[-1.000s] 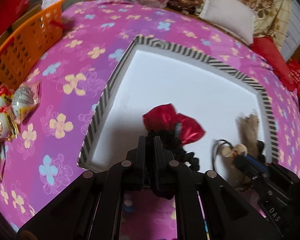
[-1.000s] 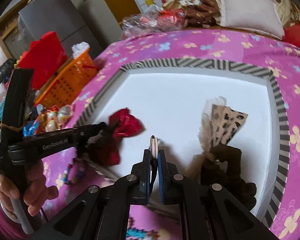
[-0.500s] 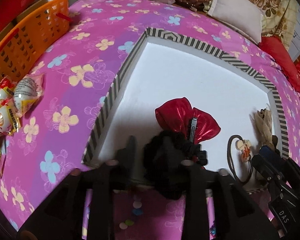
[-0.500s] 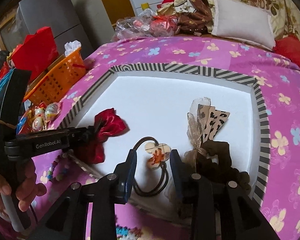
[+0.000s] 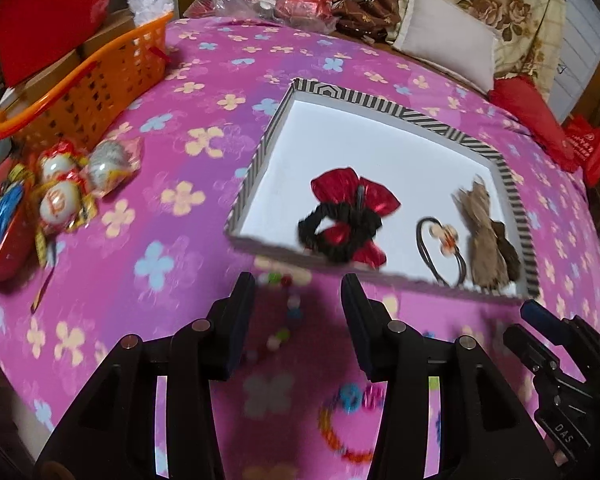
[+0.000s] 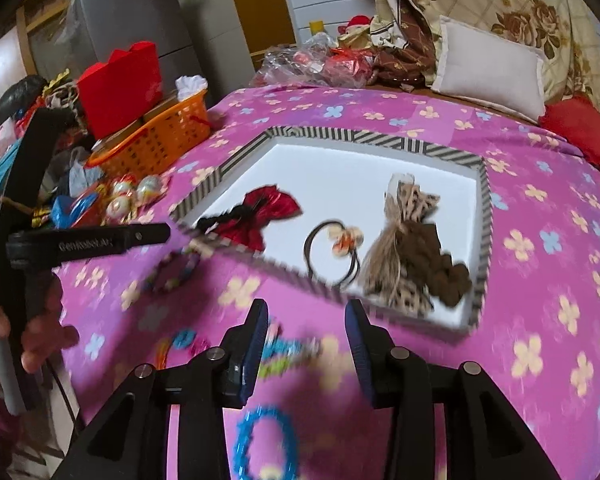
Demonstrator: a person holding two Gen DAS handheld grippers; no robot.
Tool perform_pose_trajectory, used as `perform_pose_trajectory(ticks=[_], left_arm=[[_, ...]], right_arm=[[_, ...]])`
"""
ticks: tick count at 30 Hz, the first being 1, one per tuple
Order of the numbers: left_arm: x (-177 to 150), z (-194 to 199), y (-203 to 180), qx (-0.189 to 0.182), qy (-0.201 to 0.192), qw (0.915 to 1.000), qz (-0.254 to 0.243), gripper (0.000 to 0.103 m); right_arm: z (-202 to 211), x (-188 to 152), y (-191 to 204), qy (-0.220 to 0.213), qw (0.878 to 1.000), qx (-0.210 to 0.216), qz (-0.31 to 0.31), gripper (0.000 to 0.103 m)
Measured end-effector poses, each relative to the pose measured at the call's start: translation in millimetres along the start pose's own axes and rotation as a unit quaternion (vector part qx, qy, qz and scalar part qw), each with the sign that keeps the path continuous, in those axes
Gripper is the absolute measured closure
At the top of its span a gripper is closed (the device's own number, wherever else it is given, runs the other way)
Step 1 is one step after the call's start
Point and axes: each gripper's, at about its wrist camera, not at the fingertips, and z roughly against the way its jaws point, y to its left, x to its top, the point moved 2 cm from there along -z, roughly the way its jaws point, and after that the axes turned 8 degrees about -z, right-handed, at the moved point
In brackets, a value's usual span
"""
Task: Organize jewelry
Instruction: 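Withdraw both tools from the box toward the remaining bracelets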
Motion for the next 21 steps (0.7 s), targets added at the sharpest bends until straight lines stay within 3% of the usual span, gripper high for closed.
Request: perform_pose_trajectory(ticks=[12,21], left_arm=[[-89,28,16,-0.010,0.018,0.9998,0.007,0.059],[-112,19,-1,-0.014,0.031,0.9994,0.008,0.059]], right_arm=[[23,-66,5,0.024,0.999,-0.028,0.027,0.065],[31,-84,10,0.021,1.000,-0.013,0.009,0.063]])
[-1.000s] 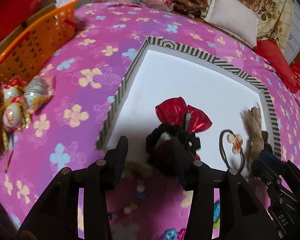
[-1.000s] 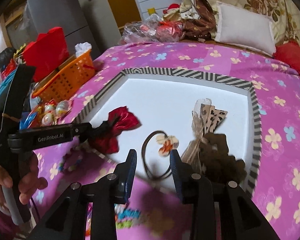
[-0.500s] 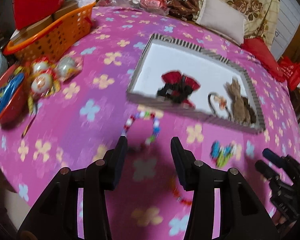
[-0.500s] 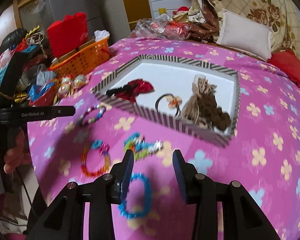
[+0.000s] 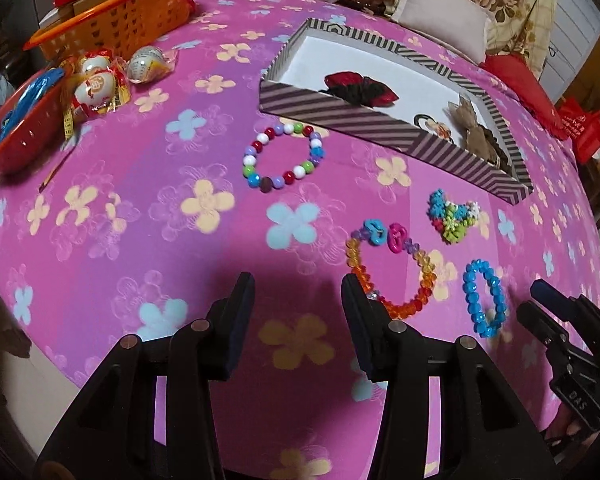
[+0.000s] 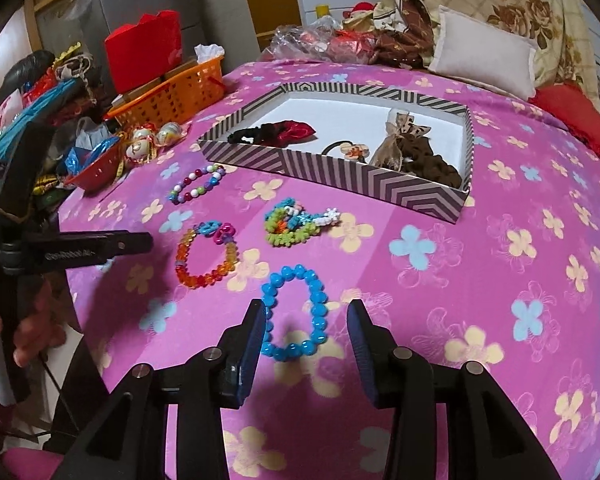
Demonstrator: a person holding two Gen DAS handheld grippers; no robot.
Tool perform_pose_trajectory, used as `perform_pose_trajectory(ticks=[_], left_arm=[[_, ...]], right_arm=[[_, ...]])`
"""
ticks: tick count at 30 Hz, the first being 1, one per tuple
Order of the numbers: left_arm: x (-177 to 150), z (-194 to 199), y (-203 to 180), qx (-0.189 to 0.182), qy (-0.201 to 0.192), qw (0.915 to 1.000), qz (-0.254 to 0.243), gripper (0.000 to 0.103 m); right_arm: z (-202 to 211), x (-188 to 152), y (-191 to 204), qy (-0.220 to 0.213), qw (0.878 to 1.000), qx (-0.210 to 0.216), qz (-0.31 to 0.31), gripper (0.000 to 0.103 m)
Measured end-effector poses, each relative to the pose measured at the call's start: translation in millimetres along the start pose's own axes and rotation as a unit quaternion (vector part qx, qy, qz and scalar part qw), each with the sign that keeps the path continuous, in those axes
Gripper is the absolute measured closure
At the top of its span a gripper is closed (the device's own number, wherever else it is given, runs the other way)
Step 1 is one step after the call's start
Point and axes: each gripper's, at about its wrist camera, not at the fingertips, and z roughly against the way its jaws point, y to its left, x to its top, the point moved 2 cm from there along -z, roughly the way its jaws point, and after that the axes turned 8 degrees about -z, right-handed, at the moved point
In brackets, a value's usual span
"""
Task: Organize jewelry
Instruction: 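Withdraw both tools from the box toward the remaining bracelets, then grasp the orange bead bracelet with the left tool while the right tool grasps the green flower bracelet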
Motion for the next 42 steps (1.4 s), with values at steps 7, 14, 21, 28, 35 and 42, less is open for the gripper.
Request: perform_pose_trajectory(ticks=[7,14,21,28,35,42], left_arm=[[10,-13,-16,0.014,0.002,0.9990,-0.043,0.059],[23,-30,-34,0.025,0.006,0.9923,-0.121,0.059],[32,-43,-39,0.035,0.006,0.9889,-0.145,0.059],[31,-40,-39,0.014,0.001,0.9888,-0.149,0.059],[37,-44,-40,-0.006,0.002,0.9868,-0.162,0.048],[42,-50,-48,-0.033,0.003,0.9808,-0.192,0.045]], right_arm=[[2,0,5,-0.005,1.000,0.012,-0.001,0.063],[0,3,1,-0.003,1.000,0.020,-0.010,0.063],[-12,11,-1,0.004,1.000,0.024,-0.014,0.063],[-19,18,-5,0.007,0.999,0.028,-0.021,0.055],[-26,25,-5,0.008,0.999,0.032,-0.022,0.049],[-35,33,-5,0.010,0.999,0.031,-0.015,0.049]])
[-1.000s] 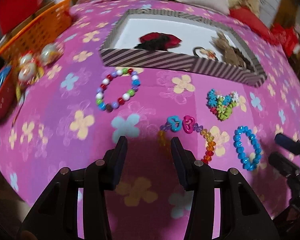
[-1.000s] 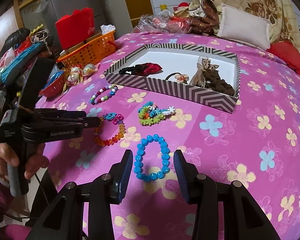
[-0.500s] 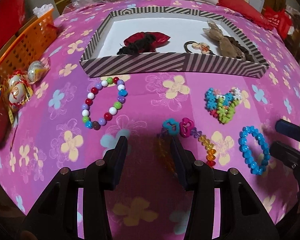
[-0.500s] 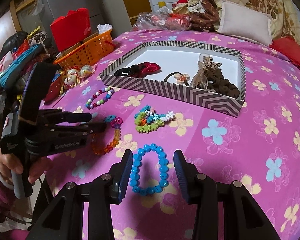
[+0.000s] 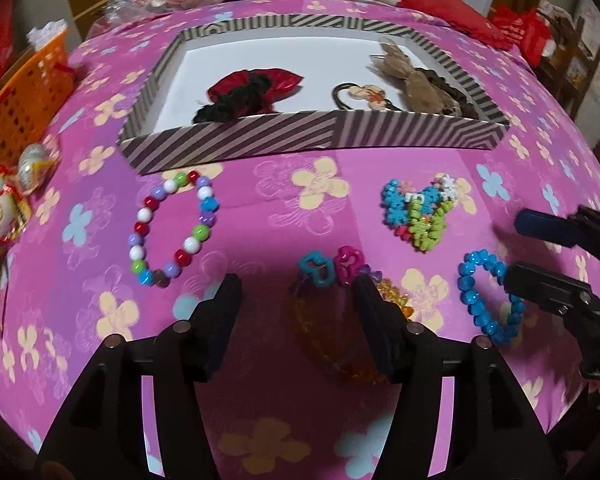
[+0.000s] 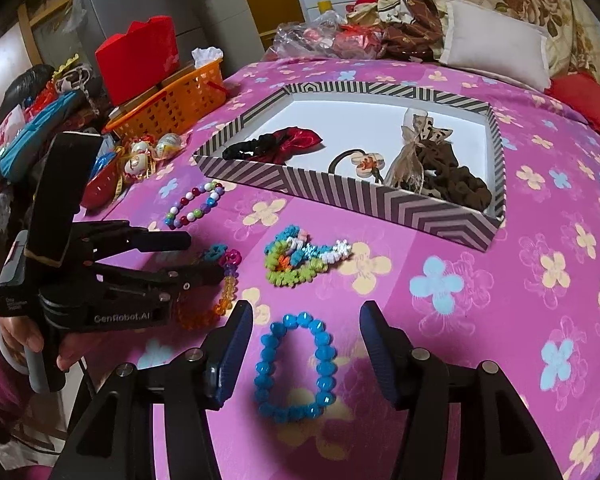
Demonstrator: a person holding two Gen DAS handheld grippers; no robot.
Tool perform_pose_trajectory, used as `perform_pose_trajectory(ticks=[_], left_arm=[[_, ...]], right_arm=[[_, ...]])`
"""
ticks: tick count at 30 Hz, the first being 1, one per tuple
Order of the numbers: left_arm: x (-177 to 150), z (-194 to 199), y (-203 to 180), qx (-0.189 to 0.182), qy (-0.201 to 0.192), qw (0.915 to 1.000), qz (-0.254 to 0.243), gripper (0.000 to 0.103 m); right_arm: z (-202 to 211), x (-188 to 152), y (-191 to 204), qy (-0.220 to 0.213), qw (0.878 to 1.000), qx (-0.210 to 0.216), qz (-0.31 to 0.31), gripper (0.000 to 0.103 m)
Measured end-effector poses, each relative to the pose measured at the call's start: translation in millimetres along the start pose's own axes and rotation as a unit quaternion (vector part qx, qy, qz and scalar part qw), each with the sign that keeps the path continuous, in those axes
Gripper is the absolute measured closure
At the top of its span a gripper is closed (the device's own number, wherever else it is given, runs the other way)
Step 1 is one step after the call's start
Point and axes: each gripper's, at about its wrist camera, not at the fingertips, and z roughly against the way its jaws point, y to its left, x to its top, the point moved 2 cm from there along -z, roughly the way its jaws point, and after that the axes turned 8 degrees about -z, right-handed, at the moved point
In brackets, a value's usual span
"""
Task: Organize jewelry
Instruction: 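Grasp the orange bead bracelet with the left tool while the right tool grasps the green flower bracelet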
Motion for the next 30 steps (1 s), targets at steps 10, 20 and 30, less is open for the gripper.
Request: perform_pose_trajectory(ticks=[10,20,30], left_arm=[[4,1,-4,-0.002,-0.010,0.9999,-0.006,0.088],[-6,5,8,-0.024,-0.013,0.9989,0.039,0.094],[-7,5,9,-0.022,-0.014,0.9988,0.041,0.094]], right_arm=[[-23,25,12,-0.003,0.999,-0.006,0.032,0.049],[-50,34,27,0.013,0.998,-0.007,0.062,0.049],[-54,32,21,0.023,0.995,-0.057,0.080,0.080]])
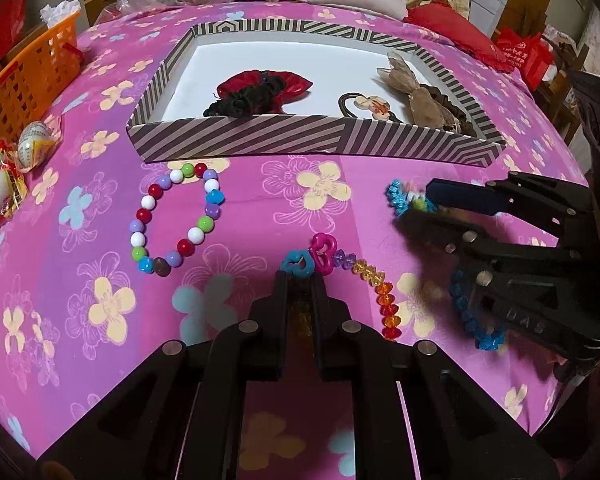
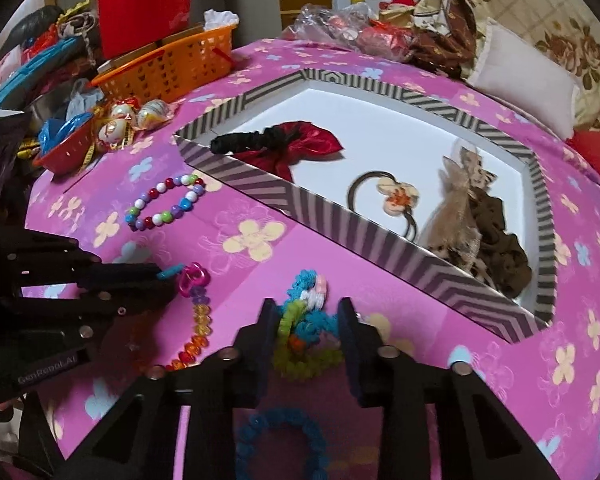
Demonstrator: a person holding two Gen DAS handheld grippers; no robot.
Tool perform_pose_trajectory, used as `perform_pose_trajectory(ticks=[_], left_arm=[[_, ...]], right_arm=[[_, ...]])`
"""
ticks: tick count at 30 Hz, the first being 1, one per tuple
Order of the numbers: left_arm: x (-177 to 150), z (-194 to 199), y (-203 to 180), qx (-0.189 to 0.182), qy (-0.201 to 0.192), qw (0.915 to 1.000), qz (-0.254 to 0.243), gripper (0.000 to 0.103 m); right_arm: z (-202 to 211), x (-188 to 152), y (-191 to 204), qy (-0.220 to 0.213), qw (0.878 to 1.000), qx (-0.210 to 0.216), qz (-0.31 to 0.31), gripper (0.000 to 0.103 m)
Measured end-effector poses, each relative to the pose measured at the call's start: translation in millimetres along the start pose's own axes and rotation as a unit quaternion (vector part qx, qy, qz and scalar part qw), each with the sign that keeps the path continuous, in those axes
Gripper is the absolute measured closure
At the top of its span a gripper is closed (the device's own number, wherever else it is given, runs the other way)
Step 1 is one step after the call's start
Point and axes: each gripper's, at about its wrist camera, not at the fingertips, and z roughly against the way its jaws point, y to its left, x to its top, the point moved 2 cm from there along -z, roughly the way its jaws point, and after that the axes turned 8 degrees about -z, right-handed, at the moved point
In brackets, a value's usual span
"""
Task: Organize jewelry
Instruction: 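Grasp the orange bead bracelet with the left tool while the right tool grasps the green flower bracelet, then lift both bracelets off the bedspread toward the box with both tools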
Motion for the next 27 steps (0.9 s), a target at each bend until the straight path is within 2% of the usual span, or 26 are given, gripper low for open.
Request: perform_pose_trajectory(ticks=[1,7,21,27], left_arm=[[0,0,-1,0.003,0.000,1.0000,-0.002,0.094],[0,-1,-10,0.032,-0.003,0.9993,-0.021,0.094],[-1,0,-12,0.038,0.001,0.9993,-0.009,0.094],[-2,14,-14,0.034,-0.013,0.9993,-0.002,0.095]], right_arm=[[1,-1,-2,0.001,1.000,-0.003,-0.002,0.083],[3,-9,-10,-0.002,1.000,0.017,-0.022,0.083],[21,-14,-5,-0.023,0.998,0.039,-0.045,0.085],[38,-14,-2,-0.039,0.997,0.049,-0.047,0.085]])
